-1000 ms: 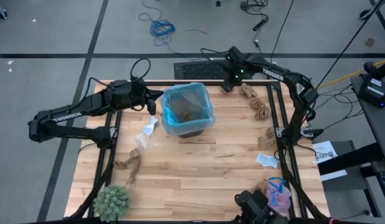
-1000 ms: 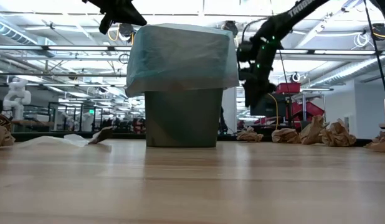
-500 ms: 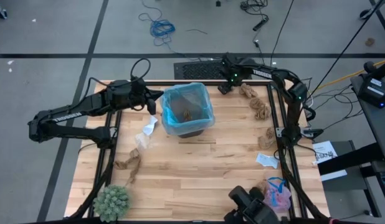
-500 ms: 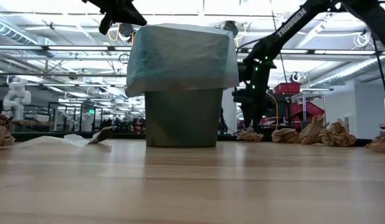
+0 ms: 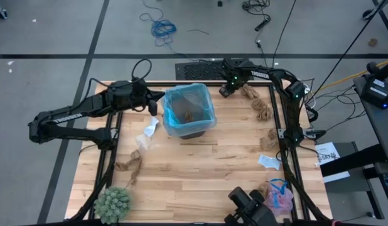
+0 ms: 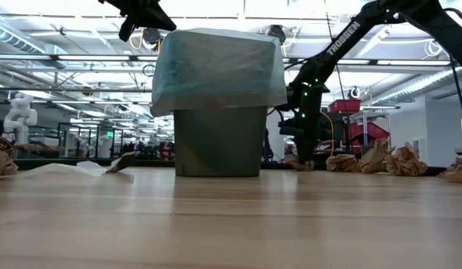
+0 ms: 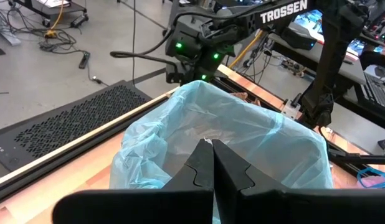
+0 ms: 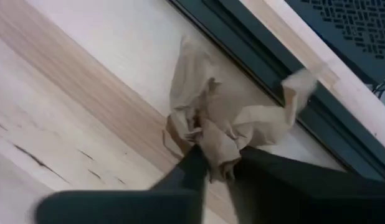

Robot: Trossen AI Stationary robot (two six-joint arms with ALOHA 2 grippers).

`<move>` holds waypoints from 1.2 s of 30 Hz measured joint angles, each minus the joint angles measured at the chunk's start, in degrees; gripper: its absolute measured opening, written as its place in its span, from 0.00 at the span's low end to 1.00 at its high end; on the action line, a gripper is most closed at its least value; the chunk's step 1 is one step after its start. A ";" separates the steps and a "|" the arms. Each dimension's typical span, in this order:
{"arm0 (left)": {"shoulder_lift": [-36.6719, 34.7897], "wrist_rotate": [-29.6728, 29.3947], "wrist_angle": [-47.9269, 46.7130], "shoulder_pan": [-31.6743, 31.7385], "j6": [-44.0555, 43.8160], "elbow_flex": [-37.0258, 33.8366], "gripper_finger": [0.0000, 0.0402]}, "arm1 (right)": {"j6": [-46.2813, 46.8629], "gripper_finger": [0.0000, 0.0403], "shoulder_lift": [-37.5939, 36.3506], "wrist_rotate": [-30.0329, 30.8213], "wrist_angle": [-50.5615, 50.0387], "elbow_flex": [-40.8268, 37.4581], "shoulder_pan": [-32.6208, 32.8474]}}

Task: Pick and place trash into bin
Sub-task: Put the brown paper into the brown trash bin

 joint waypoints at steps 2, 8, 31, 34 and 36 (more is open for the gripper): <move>0.00 0.00 0.00 0.00 0.02 0.00 0.00 | -0.03 0.03 -1.14 -0.01 -0.43 0.03 0.03; 0.00 0.00 0.00 0.00 0.11 0.00 0.00 | -0.10 0.00 -9.92 -0.56 -5.03 0.77 0.06; 0.00 -0.98 1.58 0.00 -0.04 -0.02 0.00 | 12.40 0.00 -36.75 -21.59 11.32 4.43 17.18; 0.00 -1.07 3.05 0.00 0.05 -0.02 0.00 | 11.58 0.00 -34.36 -21.72 10.55 8.53 19.96; 0.00 -1.07 3.96 0.00 0.18 -0.02 0.00 | 10.43 0.00 -32.21 -21.74 9.07 11.83 21.69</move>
